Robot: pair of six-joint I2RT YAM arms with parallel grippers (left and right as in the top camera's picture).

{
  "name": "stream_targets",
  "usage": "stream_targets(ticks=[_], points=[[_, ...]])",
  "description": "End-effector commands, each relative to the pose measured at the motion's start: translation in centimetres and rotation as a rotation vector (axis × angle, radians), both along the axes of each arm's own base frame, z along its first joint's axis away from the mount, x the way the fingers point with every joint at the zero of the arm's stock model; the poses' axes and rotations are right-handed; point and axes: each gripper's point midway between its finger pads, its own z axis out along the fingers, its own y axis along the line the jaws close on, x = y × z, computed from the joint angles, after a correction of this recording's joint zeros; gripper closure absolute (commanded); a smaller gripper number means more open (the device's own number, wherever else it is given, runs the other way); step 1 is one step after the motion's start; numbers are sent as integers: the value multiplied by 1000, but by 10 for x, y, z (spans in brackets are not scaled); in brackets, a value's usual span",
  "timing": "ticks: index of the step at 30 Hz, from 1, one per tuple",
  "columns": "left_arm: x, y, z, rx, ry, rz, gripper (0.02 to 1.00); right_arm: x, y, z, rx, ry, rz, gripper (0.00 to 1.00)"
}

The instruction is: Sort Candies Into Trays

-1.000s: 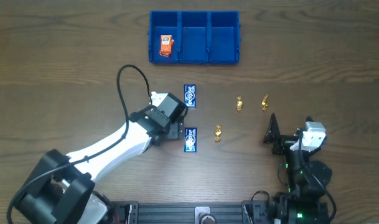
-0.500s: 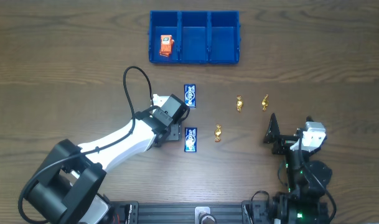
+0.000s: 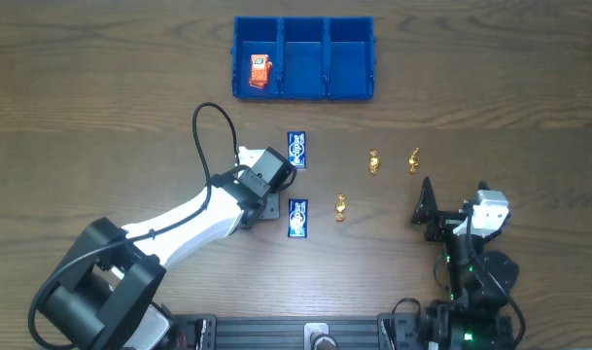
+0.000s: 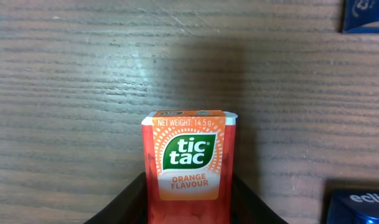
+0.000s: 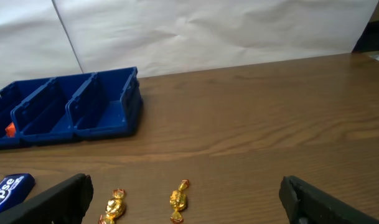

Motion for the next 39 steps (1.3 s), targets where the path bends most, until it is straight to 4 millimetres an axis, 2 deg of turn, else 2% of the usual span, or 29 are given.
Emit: stream_targets(ticks=[1,2,4,6,7,8,10,12,13,15,17,20,24,27,31,39], points=[[29,5,48,-11,-160,37,680,0,0,-2,-3,3,-1,3],[34,7,59,-15,-189,41,682,0,0,-2,-3,3,-1,3],[52,13,103,-24,-291,60,682,0,0,-2,-3,3,-1,3],[71,22,157,-23,-409,69,682,0,0,-2,-3,3,-1,3],[89,32,206,-9,-513,82,680,0,0,-2,-3,3,-1,3],[98,35,228,-1,-558,82,682,0,0,-2,-3,3,-1,3],[118,40,262,9,-626,81,682,0,0,-2,-3,3,-1,3],[142,44,284,13,-663,89,682,0,0,-2,-3,3,-1,3],[154,43,289,12,-666,83,680,0,0,-2,-3,3,-1,3],[178,40,289,8,-656,71,678,0,0,-2,-3,3,-1,3],[201,37,279,4,-633,71,673,0,0,-2,-3,3,-1,3],[232,29,253,-6,-580,60,669,0,0,-2,-3,3,-1,3],[261,15,212,-16,-513,41,665,0,0,-2,-3,3,-1,3],[272,7,188,-21,-483,29,663,0,0,-2,-3,3,-1,3],[277,5,169,-14,-459,25,647,0,0,-2,-3,3,-1,3],[279,7,165,-12,-457,31,619,0,0,-2,-3,3,-1,3]])
